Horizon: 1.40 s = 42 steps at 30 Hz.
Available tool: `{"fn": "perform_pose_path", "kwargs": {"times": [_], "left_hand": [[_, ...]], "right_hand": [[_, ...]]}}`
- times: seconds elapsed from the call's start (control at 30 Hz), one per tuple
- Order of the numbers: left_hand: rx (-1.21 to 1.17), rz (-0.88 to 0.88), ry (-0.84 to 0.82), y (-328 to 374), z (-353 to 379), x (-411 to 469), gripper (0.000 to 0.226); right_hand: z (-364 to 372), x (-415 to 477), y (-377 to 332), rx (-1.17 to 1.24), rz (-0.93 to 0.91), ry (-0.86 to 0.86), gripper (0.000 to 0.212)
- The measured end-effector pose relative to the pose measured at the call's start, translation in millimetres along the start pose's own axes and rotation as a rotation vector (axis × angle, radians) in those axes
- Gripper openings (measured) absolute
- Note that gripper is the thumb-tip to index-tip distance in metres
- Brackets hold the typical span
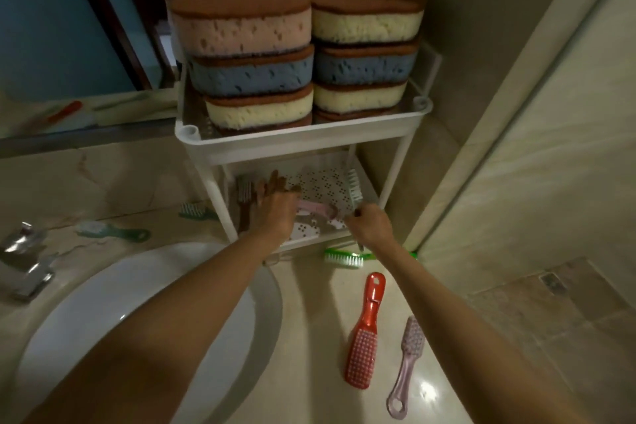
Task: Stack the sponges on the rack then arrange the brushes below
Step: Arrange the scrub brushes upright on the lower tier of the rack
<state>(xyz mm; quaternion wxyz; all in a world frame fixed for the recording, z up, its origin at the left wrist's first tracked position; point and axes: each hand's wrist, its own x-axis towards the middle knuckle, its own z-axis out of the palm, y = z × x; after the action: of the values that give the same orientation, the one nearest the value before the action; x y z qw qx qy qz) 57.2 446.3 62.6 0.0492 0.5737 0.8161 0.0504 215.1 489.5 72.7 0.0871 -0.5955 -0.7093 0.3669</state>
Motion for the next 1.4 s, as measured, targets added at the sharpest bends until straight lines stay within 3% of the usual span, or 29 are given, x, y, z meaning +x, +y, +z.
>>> {"fn": "perform_pose_path", "kwargs": {"times": [0.13,0.33,0.4,0.47,0.57,0.7,0.8,0.9,1.0,1.07,1.17,1.27,1.4], "left_hand": [[0.001,0.045,-0.137,6,-2,24,0.043],[-0.27,-0.13,-0.205,0,24,62,0.027],[-0.263,-0.083,-0.261,-5,29,66,0.045],[-0.253,-0.088,-0.208,-4,29,61,0.06],[-0.066,-0.108,-0.067,4,37,51,0.052],[-0.054,-0.118,-0.174,18,53,35,0.053],[-0.063,-0.116,-0.147,10,57,34,0.044],[-0.072,-0.002,-0.169,-4,57,39,0.045],[-0.112,-0.002,-0.002,-6,47,41,0.041],[-0.143,-0.051,0.004,-3,42,40,0.042],[-0.293,-0.163,-0.111,-3,39,40,0.053],[-0.243,-0.226,-0.172,-7,44,41,0.063],[-0.196,-0.235,-0.117,-10,44,40,0.045]], "right_hand": [[2,22,-8,-0.048,0.03,-0.009,0.034],[8,38,-19,-0.376,-0.008,-0.026,0.034],[14,43,-19,-0.453,-0.044,-0.035,0.034],[18,45,-18,-0.492,-0.066,-0.033,0.033],[23,49,-16,-0.485,-0.062,-0.047,0.032],[25,55,-13,-0.497,-0.052,-0.094,0.03],[24,62,-10,-0.549,-0.054,-0.121,0.032],[22,68,-9,-0.625,-0.068,-0.14,0.036],[24,79,-11,-0.732,-0.098,-0.126,0.041],[27,87,-13,-0.788,-0.111,-0.118,0.041],[32,96,-16,-0.764,-0.118,-0.127,0.045],[37,106,-19,-0.617,-0.123,-0.112,0.047],[37,111,-32,-0.451,-0.18,-0.133,0.047]]}}
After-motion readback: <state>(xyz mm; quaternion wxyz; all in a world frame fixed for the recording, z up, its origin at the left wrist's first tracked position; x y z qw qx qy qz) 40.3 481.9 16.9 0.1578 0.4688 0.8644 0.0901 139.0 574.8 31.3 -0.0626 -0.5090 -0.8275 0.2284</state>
